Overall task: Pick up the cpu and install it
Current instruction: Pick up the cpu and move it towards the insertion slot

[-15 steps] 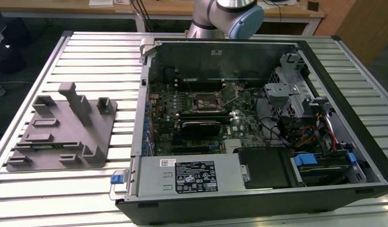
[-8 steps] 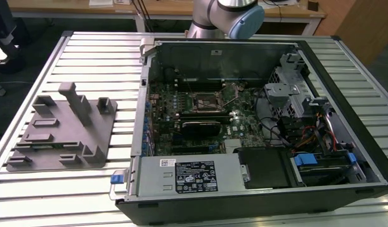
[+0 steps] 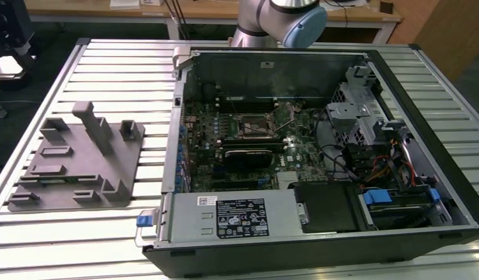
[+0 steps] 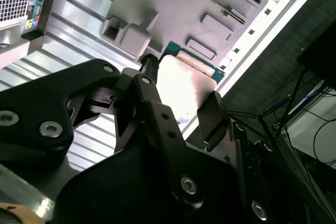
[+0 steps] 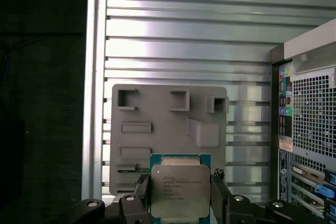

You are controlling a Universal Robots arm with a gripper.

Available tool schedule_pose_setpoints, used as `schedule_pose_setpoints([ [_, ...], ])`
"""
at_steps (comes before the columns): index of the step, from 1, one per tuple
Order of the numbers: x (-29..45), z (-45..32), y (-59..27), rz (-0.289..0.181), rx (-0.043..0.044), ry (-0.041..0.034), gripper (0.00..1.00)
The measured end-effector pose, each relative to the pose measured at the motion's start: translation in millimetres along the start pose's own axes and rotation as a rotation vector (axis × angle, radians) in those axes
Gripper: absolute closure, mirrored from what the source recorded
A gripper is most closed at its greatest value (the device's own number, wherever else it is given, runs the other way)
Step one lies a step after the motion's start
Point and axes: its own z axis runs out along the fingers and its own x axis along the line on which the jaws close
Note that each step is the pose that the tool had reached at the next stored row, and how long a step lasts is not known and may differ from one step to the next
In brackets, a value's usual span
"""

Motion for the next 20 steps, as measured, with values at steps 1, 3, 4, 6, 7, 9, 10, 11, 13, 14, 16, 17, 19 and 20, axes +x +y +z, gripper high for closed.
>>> schedule_pose_setpoints([
  [1, -2.0, 0.1, 0.1, 0.0, 0.0, 0.0001, 0.45],
  [3, -6.1, 0.3, 0.1, 0.0, 0.0, 0.0, 0.45],
  [4, -8.1, 0.4, 0.2, 0.0, 0.0, 0.0001, 0.45],
  [6, -11.9, 0.6, 0.2, 0.0, 0.0, 0.0, 0.45],
  [7, -13.7, 0.8, 0.2, 0.0, 0.0, 0.0, 0.45],
  [9, -17.4, 1.0, 0.3, 0.0, 0.0, 0.0, 0.45],
  [10, -19.4, 1.1, 0.3, 0.0, 0.0, -0.0001, 0.45],
  [11, -21.6, 1.2, 0.2, 0.0, 0.0, 0.0, 0.45],
  [13, -26.1, 1.4, 0.2, 0.0, 0.0, 0.0, 0.45],
  [14, -28.4, 1.6, 0.2, 0.0, 0.0, 0.0, 0.45],
  [16, -33.3, 1.9, 0.2, 0.0, 0.0, 0.0, 0.45],
  [17, -35.7, 2.0, 0.2, 0.0, 0.0, 0.0, 0.45],
  [19, -40.2, 2.2, 0.2, 0.0, 0.0, 0.0, 0.45],
  [20, -42.2, 2.3, 0.3, 0.0, 0.0, 0.0, 0.45],
])
